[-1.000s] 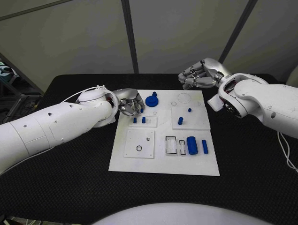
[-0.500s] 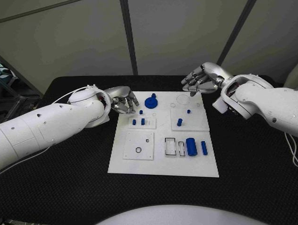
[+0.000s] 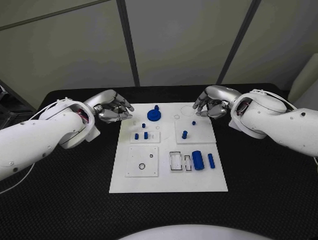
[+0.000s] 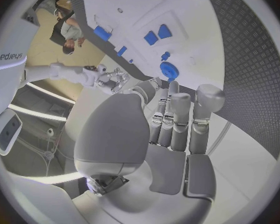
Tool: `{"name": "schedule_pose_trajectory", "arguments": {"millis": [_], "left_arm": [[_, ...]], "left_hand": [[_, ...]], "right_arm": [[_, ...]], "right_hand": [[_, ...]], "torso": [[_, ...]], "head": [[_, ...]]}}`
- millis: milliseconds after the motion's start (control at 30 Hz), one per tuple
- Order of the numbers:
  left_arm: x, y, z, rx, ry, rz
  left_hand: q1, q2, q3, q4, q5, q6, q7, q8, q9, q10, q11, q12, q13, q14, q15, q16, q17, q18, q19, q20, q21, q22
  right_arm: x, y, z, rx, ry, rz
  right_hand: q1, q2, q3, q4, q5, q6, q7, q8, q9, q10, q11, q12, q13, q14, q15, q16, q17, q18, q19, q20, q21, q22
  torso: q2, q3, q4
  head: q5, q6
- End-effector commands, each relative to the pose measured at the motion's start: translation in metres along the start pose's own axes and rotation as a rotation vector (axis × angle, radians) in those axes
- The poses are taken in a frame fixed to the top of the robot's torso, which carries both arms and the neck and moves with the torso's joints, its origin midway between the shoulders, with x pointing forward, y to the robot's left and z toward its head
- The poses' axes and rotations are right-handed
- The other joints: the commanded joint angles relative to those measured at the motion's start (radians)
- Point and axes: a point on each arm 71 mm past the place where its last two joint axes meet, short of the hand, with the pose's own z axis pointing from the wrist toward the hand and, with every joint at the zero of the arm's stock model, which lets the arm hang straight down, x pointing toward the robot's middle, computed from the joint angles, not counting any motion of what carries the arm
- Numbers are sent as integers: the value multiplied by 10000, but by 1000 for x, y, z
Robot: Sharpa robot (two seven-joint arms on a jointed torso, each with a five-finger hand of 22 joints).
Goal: Assemble the parts on the task board
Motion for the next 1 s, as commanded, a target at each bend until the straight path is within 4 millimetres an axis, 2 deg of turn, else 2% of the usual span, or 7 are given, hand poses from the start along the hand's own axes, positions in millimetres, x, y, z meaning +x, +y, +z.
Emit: {"name": "schedule_pose_trajectory", "arguments": {"millis": [33, 100, 233, 367, 700, 833, 1000], "left_arm": [[-9, -5, -7, 627, -1041, -4166], [-8, -6, -13, 846, -1167, -5598], [-8, -7, -21, 1220, -1444, -7364], [-9, -7, -26, 1348, -1754, -8600], [-7, -7, -29, 1339, -2009, -9546], [-6, -6, -29, 1279, -2031, -9605], [-6, -4, -29, 1227, -2055, -9627]], "left_hand": [[40, 120, 17, 41, -22, 90, 11, 79, -18, 15, -32, 131, 53, -454, 7, -697, -982, 306, -385, 15, -913, -504], [100, 212, 23, 19, -19, 109, 36, 104, -36, -36, -11, 210, 89, -806, 28, -1191, -1622, 410, -728, 36, -1644, -909], [211, 286, 25, -66, 17, 176, 50, 173, -45, -196, 25, 256, 109, -1033, 55, -1380, -1747, 535, -1151, 67, -2521, -1394], [210, 292, -6, -89, 38, 147, 75, 185, -64, -284, 57, 285, 120, -1149, 79, -1454, -1807, 590, -1362, 87, -2938, -1623], [181, 302, -40, -83, 37, 119, 86, 187, -77, -312, 69, 320, 132, -1197, 95, -1483, -1838, 589, -1404, 102, -2991, -1653], [186, 294, -55, -96, 38, 95, 91, 183, -86, -337, 74, 334, 137, -1225, 98, -1498, -1854, 591, -1424, 107, -3016, -1669], [187, 295, -59, -100, 38, 87, 95, 183, -89, -345, 77, 340, 140, -1234, 100, -1503, -1860, 591, -1430, 108, -3025, -1674]], "right_arm": [[4, 4, -3, 113, 44, -1743], [9, 6, -5, 90, 164, -1968], [17, 8, -6, 77, 340, -2222], [23, 9, -7, 61, 545, -2339], [34, 16, -1, -143, 727, -2312], [36, 17, 1, -129, 785, -2312], [38, 16, 4, -101, 874, -2324]], "right_hand": [[-105, -100, 115, 31, -110, -53, 4, -50, -16, -146, 8, -41, -3, 414, -41, 1077, 1057, -200, 52, 50, 1087, 1129], [-141, -171, 163, 66, -157, -112, 9, -56, -18, -255, 39, -48, -10, 396, -11, 1714, 1692, -272, 9, 75, 1742, 1815], [-178, -264, 181, 93, -177, -279, 114, -81, -35, -683, 158, -81, -50, 308, 76, 2067, 1985, -315, -129, 143, 2149, 2212], [-194, -314, 138, 91, -216, -419, 169, -74, -36, -917, 225, -48, -36, 233, 132, 2342, 2214, -328, -277, 208, 2483, 2542], [-154, -234, 143, 91, -224, -418, 175, -49, -16, -926, 238, -12, -25, 221, 148, 3021, 2840, -325, -430, 323, 3253, 3323], [-33, -158, 346, 49, -593, -393, 182, -47, -13, -907, 237, -14, -30, 224, 156, 3311, 3105, -329, -475, 380, 3625, 3710], [-27, -159, 557, 60, -633, -319, 167, -30, -3, -794, 224, 17, -22, 312, 156, 3874, 3730, -426, -357, 422, 4366, 4564]], "torso": [[5, -4, -9], [6, -16, 1], [1, -27, 41], [8, -14, 38], [24, -13, 30], [21, -3, 34], [18, -5, 21]], "head": [[-88, 60], [-112, 66], [-142, 52], [-111, 35], [-43, -6], [-35, -45], [13, -90]]}}
